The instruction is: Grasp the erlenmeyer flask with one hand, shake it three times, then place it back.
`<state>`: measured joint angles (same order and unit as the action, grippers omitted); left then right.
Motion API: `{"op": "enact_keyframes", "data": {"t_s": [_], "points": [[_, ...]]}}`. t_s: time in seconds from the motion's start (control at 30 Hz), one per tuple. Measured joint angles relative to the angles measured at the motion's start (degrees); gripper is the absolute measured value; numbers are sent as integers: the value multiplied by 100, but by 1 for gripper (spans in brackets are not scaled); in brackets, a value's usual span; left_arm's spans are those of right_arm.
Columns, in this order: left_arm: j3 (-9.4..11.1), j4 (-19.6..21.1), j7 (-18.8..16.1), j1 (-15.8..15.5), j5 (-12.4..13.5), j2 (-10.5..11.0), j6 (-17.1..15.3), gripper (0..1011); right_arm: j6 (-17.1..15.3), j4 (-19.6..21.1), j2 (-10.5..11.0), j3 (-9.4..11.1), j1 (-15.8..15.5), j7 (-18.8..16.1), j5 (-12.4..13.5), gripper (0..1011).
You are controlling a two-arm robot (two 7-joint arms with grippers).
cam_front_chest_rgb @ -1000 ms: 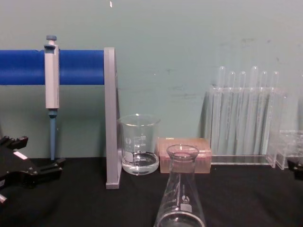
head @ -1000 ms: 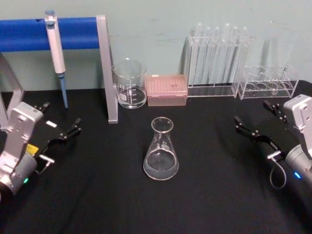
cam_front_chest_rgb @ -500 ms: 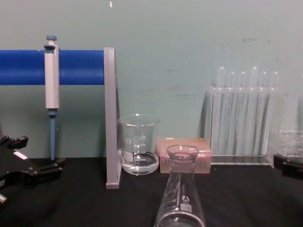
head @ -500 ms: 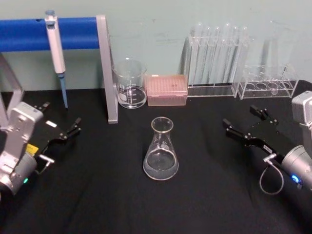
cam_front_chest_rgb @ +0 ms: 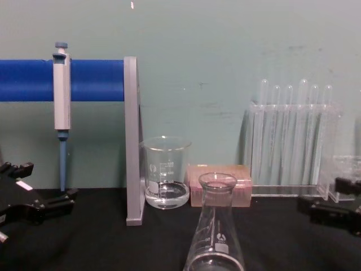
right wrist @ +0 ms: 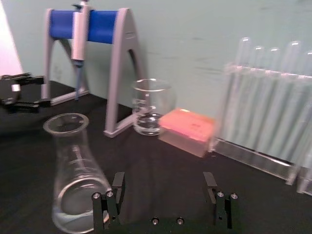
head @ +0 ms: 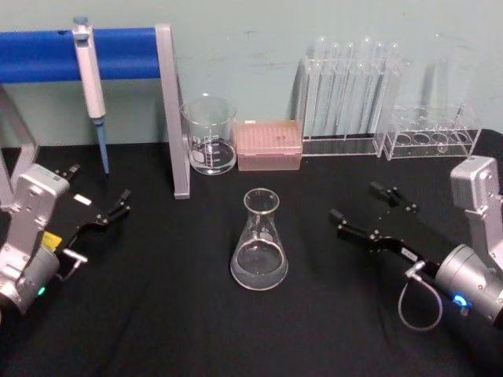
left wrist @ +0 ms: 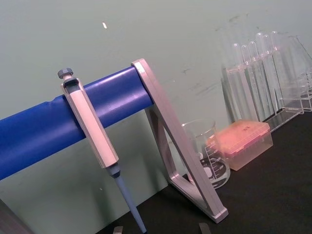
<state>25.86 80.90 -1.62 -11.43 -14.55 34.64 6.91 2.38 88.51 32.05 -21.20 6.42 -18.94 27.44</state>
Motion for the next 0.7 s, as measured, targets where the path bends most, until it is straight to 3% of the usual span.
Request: {"op": "enact_keyframes", "data": {"t_s": [0.7], "points": [[0, 0, 0, 0, 0, 0, 0, 1001, -172, -37, -374, -346, 241, -727, -353, 1000]]}}
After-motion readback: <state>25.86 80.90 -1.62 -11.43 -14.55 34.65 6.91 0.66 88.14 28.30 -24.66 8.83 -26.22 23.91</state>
